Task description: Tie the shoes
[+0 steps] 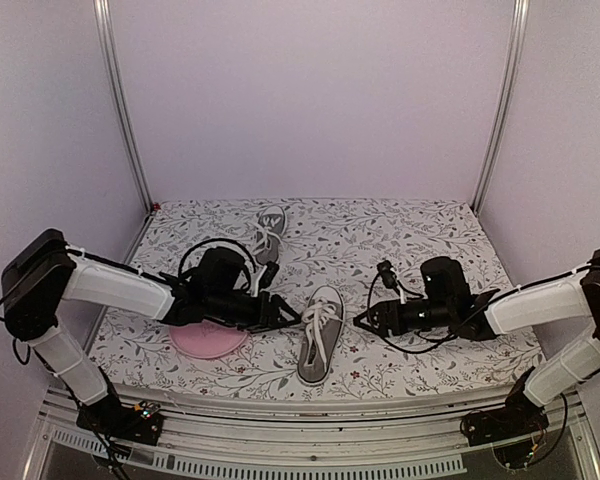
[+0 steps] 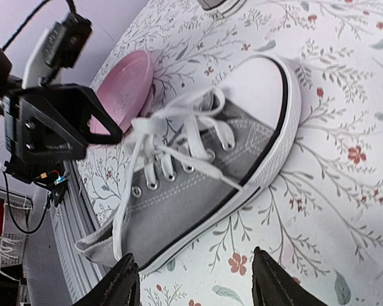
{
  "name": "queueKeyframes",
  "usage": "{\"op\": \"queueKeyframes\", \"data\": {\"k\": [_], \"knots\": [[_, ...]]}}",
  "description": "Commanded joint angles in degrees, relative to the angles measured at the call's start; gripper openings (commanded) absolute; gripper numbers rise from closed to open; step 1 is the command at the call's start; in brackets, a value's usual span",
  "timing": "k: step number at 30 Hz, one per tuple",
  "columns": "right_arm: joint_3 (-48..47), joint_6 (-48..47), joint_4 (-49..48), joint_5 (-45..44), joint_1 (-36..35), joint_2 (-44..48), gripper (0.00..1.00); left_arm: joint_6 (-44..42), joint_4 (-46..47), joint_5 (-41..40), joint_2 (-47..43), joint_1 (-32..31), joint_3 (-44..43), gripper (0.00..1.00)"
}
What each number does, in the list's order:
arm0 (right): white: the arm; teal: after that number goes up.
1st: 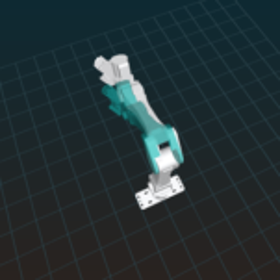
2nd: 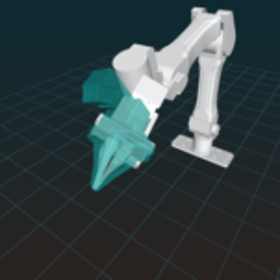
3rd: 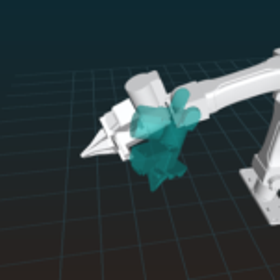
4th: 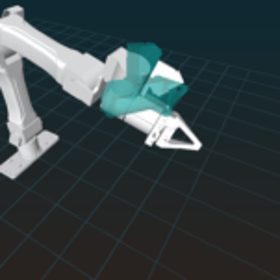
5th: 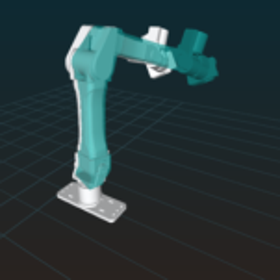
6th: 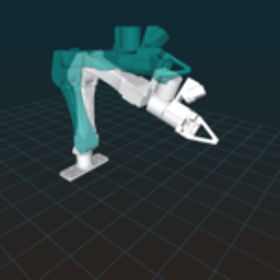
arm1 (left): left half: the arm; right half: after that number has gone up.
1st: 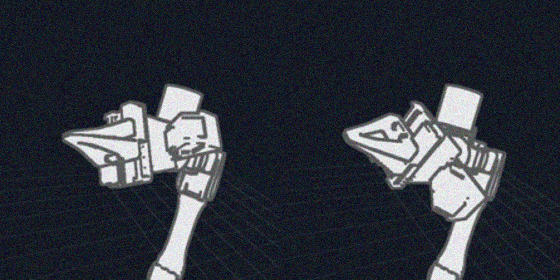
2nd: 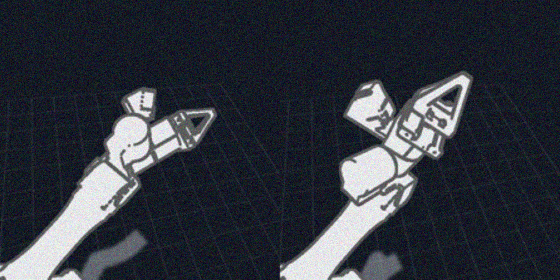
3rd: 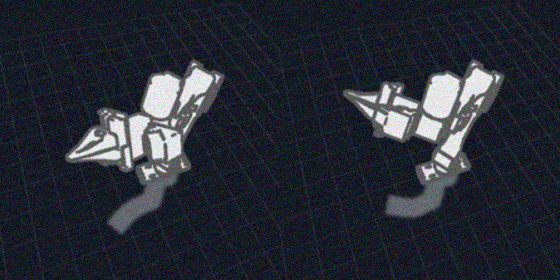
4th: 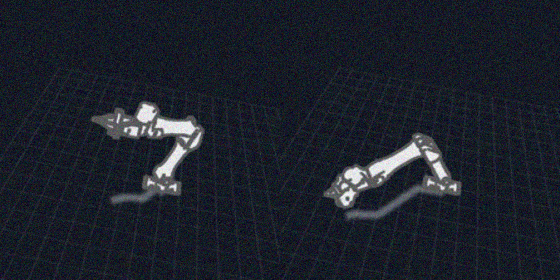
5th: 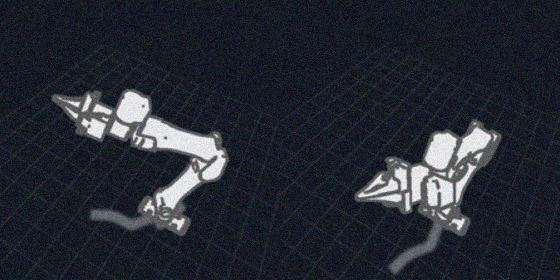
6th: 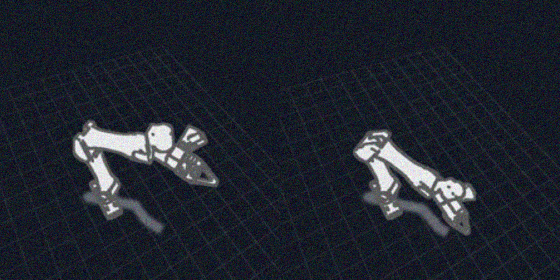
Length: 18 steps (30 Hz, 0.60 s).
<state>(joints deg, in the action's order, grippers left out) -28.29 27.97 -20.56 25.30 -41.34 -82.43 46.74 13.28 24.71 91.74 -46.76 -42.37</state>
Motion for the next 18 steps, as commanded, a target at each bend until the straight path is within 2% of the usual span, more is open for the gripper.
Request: {"op": "queueKeyframes", "data": {"k": [1,10,18], "knots": [[-4.7,-2.4,0.6,-1.4,1.2,-1.2,0.61,-0.8,5.6,2.5,5.8,0.9,-3.1,0.49],[-12.8,-4.2,-0.7,0.3,3.7,-9.8,0.62,-0.4,7.0,4.8,10.7,1.3,-6.1,0.47],[-21.3,-10.1,-1.8,4.4,4.6,-19.1,0.64,1.4,8.7,6.4,11.8,1.3,-6.1,0.18]]}}
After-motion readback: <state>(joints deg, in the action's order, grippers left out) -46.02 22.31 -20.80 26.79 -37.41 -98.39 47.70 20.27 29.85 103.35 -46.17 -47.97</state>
